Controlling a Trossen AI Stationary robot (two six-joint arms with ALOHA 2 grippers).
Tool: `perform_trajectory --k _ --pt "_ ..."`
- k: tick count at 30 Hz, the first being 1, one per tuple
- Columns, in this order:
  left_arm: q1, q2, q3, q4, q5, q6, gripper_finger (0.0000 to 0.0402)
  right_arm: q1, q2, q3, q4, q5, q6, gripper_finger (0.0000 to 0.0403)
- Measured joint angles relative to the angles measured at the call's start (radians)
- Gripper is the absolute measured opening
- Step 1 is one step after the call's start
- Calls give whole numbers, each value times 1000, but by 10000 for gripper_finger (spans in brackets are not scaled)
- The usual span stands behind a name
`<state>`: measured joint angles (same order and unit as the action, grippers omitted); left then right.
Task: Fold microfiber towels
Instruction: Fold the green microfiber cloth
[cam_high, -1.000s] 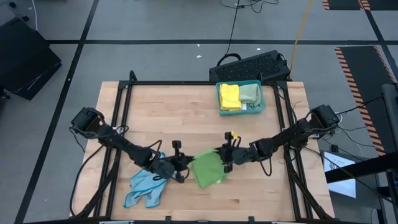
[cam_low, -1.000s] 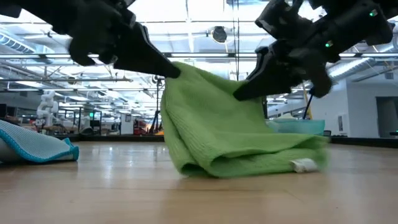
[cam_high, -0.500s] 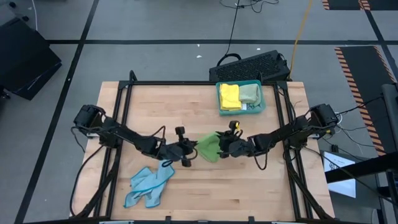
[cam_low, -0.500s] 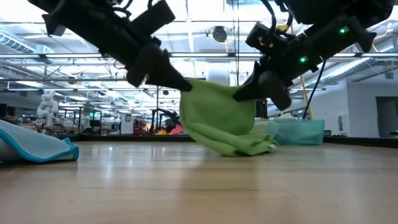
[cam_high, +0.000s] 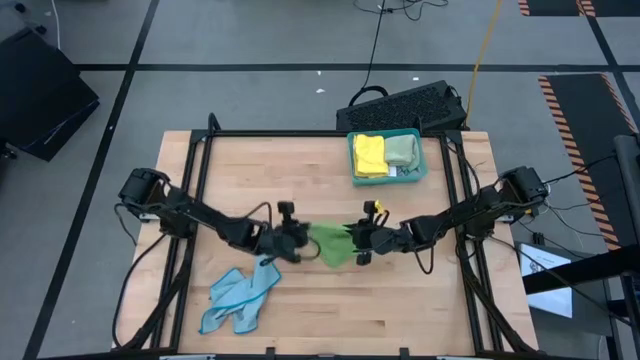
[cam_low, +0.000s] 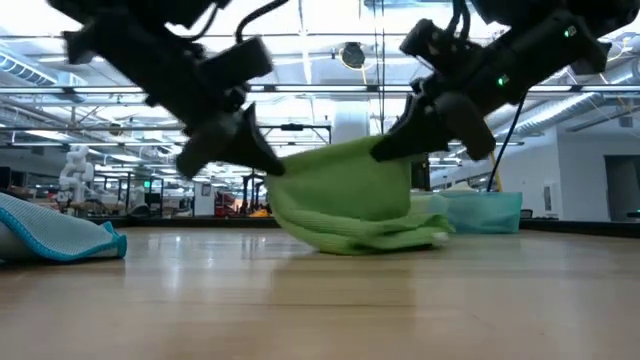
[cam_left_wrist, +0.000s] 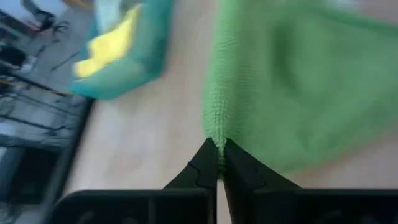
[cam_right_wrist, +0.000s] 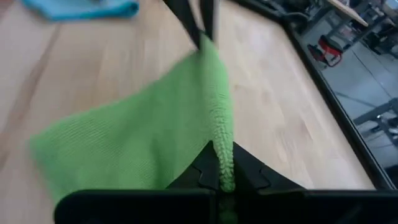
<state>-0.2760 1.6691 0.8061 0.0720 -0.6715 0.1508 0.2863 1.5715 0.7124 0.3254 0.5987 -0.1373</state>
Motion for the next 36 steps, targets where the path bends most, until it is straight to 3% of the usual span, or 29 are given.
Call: perform_trajectory --k 2,7,10,15,20,27,31,36 --pt "65 -13 2 0 20 53 16 -8 -23 0 3 2 30 6" --pt "237 -21 -1 110 297 183 5 -68 -56 0 -7 2 108 6" --pt "279 -21 -2 138 355 207 11 -110 -48 0 -63 7 109 6" --pt "277 -51 -2 145 354 232 5 -169 -44 -1 -116 34 60 6" --pt "229 -66 -1 162 354 163 11 -206 -44 1 -121 50 20 6" --pt "144 -52 -1 162 348 67 10 -172 -44 0 -143 -21 77 6" --pt "122 -41 0 162 325 26 5 -151 -44 -51 -58 -21 70 6" --pt "127 -38 -1 108 157 114 11 -148 -43 -130 145 -43 -2 6"
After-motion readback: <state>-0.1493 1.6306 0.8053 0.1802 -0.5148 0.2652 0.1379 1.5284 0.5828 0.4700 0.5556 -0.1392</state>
